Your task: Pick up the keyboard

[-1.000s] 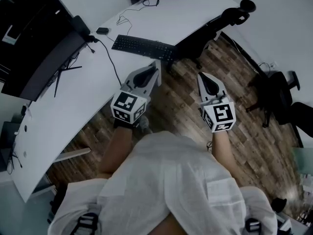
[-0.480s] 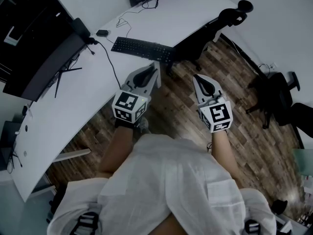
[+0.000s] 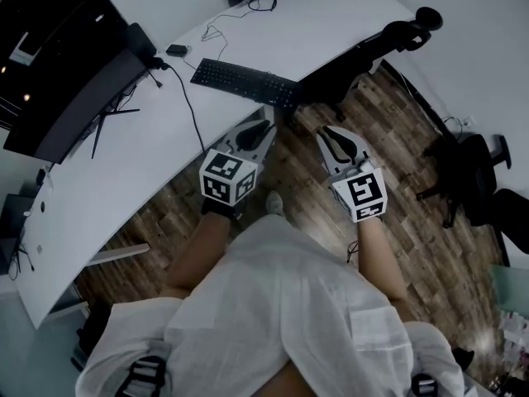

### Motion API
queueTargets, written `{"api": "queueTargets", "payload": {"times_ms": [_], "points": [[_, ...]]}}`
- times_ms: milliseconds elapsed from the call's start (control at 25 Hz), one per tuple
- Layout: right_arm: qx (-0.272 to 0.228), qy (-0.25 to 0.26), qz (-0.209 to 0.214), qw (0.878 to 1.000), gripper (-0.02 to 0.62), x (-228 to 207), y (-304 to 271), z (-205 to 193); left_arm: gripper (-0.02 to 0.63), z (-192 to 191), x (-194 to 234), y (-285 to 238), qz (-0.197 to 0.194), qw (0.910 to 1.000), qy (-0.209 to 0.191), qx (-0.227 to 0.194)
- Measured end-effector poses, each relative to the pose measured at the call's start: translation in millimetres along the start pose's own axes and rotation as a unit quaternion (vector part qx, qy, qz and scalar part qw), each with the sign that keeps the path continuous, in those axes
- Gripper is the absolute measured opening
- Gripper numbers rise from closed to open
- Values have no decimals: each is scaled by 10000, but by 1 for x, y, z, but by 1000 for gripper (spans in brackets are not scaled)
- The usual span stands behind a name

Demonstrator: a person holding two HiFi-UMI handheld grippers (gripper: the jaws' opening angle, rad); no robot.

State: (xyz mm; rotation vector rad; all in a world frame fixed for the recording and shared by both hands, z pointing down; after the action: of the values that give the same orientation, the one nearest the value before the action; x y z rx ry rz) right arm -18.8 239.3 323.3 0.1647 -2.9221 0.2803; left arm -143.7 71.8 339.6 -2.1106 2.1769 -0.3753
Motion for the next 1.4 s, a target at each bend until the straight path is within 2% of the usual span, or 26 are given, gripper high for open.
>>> {"api": "queueTargets", "payload": {"times_ms": [200, 440, 720, 840, 1000, 1160, 1240, 1320, 1400], "points": [[52, 259, 180, 9995, 54, -32, -52, -3, 34, -12, 31, -47, -7, 9981, 577, 237], [56, 196, 425, 9989, 60, -83, -119, -7, 32, -3, 68, -108, -45, 9951, 953, 256], [47, 326, 872, 9956, 60, -118, -197, -10, 32, -3, 120, -145, -189, 9761, 2163, -130], [50, 381, 1253, 9914, 61, -126, -227, -12, 32, -14, 134, -157, -55, 9611, 2744, -325], [59, 444, 1875, 9812, 63, -139, -268, -18, 34, -36, 144, -170, 288, 9418, 3323, -414], [126, 493, 2633, 9634, 63, -145, -299, -24, 34, -67, 145, -179, 823, 9027, 4162, -712], [157, 580, 2975, 9528, 63, -147, -309, -28, 41, -82, 141, -185, 998, 8894, 4397, -753], [190, 679, 3255, 9429, 63, -149, -316, -32, 132, -99, 136, -193, 1136, 8793, 4576, -670], [227, 773, 3480, 9340, 63, -150, -320, -36, 155, -118, 131, -200, 1280, 8633, 4843, -616]]}}
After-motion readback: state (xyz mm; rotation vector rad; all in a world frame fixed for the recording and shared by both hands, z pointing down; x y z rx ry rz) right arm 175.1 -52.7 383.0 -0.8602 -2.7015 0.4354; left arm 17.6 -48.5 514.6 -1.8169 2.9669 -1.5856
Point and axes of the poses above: the fingertips, and each gripper's own axes: y backward along the fingers, x to its left, z out of its top, the point moved 9 cm from there along y, backward along the fingers
